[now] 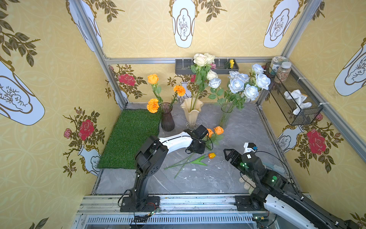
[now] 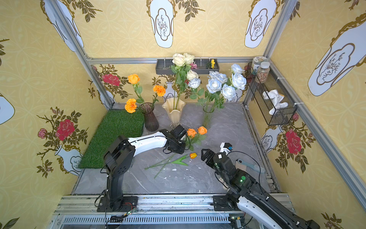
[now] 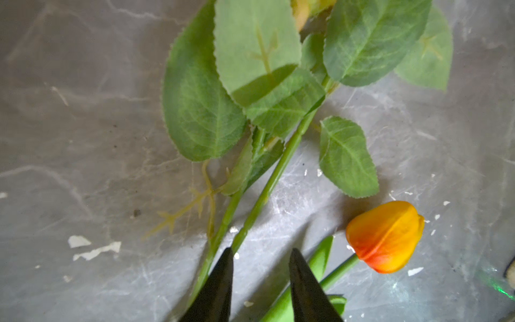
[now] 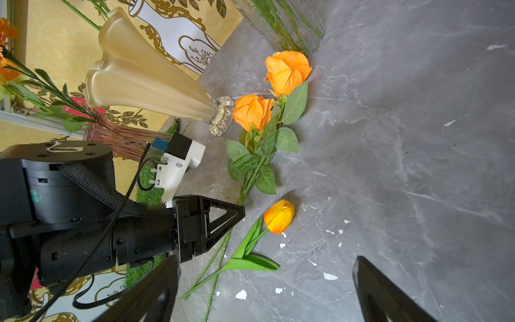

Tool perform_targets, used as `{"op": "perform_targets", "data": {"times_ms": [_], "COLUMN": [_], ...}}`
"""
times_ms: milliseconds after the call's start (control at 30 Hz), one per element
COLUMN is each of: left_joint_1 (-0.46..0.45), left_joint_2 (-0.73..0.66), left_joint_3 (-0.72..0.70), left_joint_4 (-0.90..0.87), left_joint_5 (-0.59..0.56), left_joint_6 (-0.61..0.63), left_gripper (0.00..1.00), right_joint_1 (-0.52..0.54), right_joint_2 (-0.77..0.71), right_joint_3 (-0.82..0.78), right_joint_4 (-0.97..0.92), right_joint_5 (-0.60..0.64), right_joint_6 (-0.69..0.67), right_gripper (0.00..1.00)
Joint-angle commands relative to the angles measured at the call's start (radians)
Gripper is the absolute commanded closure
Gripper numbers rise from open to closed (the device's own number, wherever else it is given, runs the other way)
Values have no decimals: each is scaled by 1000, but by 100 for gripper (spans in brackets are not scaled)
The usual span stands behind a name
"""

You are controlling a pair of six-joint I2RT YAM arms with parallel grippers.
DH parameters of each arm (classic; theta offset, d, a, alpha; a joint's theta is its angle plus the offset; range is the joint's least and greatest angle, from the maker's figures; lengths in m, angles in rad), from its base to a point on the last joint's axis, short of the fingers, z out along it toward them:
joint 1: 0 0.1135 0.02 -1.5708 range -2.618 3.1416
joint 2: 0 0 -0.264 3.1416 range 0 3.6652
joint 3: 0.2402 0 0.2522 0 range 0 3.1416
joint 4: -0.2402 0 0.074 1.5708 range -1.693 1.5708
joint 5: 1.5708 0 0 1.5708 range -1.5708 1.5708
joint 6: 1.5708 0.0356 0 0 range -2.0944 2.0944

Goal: Arrange the flowers in different vases according to their colors
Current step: Pick up the flower at the center of the board.

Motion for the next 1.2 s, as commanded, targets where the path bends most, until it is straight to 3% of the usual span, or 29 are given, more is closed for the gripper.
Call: {"op": "perform_targets", "data": {"times_ms": [0,300,1167], "left_joint_1": [-11,-36,-62], "left_joint_2": [-27,-83,78], "left_joint_3": [-26,-73,76], "left_joint_4": [11,44,-71], "left_joint_5": [-49,-130,-144], "left_joint_6": [3,-8,17], "left_gripper": [64,55,63], "right_joint_1": [1,0,1], "right_joint_2": [1,4,-14], "right_joint_3": [3,5,1], "right_joint_4": [36,38,30], "right_joint_5": [11,9,8], "right_joint_6": [-7,-10,-8], "right_gripper": [3,3,3]}}
